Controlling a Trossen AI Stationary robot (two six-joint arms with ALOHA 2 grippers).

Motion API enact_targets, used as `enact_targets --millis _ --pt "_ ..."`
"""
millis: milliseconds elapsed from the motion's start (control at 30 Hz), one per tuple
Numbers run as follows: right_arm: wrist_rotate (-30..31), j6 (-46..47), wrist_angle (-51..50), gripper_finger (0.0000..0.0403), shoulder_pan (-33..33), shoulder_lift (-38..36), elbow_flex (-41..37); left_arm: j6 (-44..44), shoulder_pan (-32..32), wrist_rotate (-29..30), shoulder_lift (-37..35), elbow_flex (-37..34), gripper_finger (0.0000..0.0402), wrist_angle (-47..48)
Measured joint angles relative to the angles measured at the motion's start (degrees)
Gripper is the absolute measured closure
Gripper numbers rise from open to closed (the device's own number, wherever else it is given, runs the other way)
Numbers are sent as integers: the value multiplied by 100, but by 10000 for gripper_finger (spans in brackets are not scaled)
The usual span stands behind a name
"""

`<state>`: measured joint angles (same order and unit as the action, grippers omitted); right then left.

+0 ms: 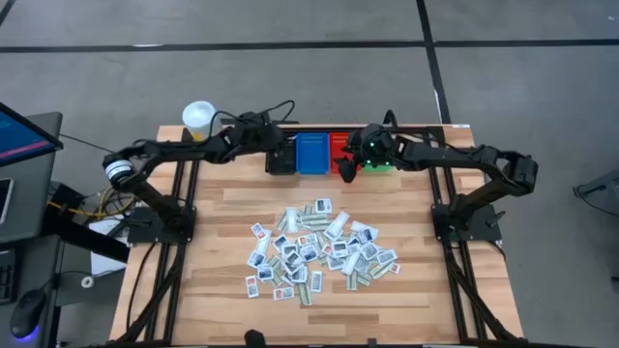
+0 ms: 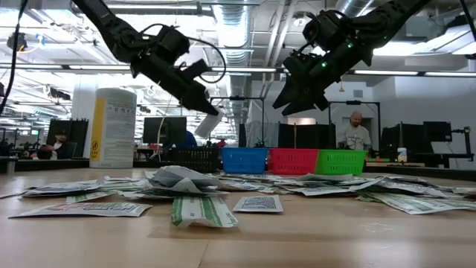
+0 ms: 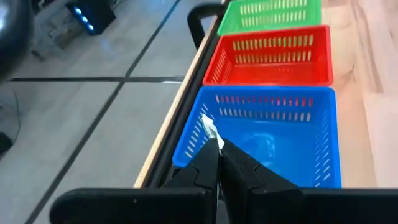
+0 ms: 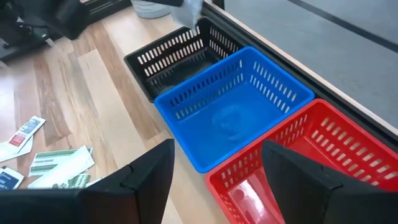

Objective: Pick & Place First Aid Supplies
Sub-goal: Put the green bandage pack in the black bin

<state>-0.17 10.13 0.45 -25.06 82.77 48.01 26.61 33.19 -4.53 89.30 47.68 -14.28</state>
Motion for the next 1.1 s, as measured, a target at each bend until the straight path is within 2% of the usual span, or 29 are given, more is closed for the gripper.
enact_targets --millis 100,233,433,600,867,1100 --pt "0 0 0 168 -2 1 0 0 -2 21 102 0 393 2" --pt "0 0 0 168 -2 0 0 11 -4 345 126 0 387 -21" --pt "0 0 0 168 -2 0 0 14 -2 969 102 0 348 -23" --pt "0 62 1 168 -2 1 0 -53 -28 1008 102 0 312 -13" --pt "-2 192 0 168 -2 0 0 -971 -32 1008 -7 0 295 246" --pt "-487 195 -6 168 4 0 0 -1700 -152 1007 -801 0 295 898"
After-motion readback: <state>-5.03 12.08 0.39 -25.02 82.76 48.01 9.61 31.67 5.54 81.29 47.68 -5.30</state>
